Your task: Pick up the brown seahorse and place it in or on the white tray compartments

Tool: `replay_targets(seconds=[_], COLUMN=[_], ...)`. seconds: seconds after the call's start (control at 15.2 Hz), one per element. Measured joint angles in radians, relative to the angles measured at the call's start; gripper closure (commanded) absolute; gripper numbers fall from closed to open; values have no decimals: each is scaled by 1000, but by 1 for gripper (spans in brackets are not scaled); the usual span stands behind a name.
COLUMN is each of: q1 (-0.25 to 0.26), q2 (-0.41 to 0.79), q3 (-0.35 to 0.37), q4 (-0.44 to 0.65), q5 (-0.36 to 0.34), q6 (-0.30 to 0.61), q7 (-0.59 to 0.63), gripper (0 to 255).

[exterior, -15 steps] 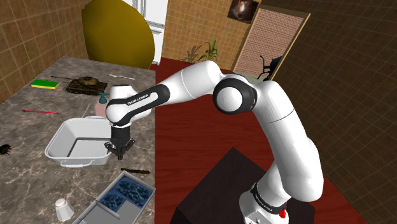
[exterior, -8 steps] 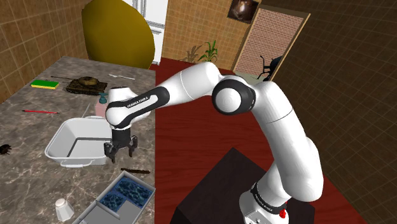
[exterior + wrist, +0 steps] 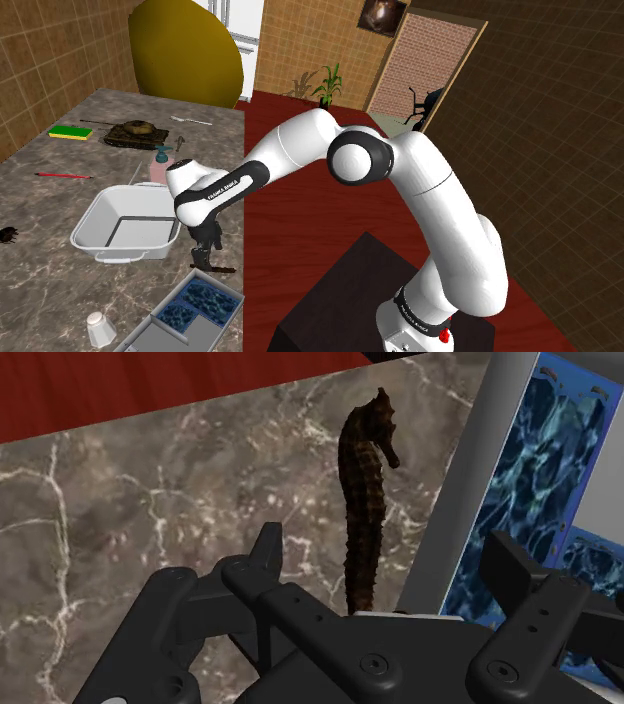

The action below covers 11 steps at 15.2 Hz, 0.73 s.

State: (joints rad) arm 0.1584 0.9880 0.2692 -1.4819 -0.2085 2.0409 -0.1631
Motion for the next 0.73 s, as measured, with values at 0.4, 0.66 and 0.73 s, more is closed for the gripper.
replay_targets(seconds=[0.4, 0.66, 0.73], q1=[1, 1, 1], q2=[17, 16, 18], q3=[-3, -2, -2], q4=[-24, -24, -21], q5=[-16, -18, -18], q6=[42, 44, 42], q7=[-13, -12, -12], gripper=[0, 0, 0])
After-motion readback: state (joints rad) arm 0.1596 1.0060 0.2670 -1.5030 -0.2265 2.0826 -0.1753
